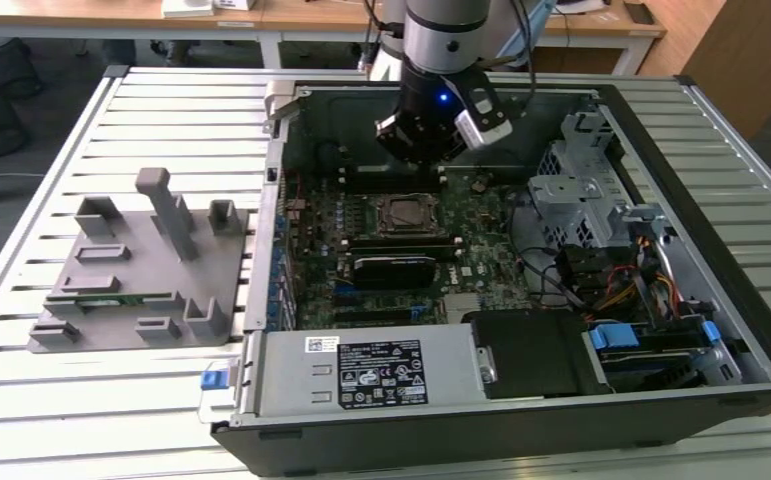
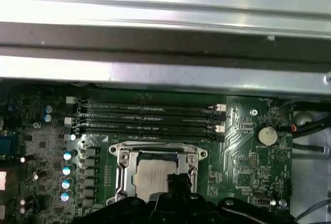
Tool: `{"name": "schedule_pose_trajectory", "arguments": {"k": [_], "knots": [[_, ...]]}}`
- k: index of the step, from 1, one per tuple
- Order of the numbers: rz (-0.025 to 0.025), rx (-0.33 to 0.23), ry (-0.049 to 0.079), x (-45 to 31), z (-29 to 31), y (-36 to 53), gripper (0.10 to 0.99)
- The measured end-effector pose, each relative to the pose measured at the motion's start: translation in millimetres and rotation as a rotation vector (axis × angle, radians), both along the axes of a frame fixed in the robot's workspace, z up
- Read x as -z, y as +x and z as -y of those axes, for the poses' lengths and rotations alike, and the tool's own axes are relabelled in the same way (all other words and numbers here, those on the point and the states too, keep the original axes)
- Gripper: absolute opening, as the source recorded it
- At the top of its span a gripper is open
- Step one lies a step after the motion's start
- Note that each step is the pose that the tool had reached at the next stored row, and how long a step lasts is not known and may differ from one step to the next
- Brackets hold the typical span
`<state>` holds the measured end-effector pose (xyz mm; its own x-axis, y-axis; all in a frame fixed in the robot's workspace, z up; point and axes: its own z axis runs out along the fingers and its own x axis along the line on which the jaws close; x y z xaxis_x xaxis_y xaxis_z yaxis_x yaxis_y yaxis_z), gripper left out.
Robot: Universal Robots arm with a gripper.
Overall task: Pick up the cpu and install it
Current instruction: 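Install the second cpu locking lever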
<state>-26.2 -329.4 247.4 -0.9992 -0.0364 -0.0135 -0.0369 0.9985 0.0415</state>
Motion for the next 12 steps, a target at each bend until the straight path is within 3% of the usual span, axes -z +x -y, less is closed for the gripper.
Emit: {"name": "schedule_pose_trajectory", "arguments": {"k": [6,9,12], "knots": [[-0.0027,0.001,0.000,0.1,17.1,0.0,0.106],[-0.0029,0.001,0.010,0.5,23.6,0.0,0.106],[-0.0027,0.001,0.020,1.1,26.5,0.0,0.106]]}}
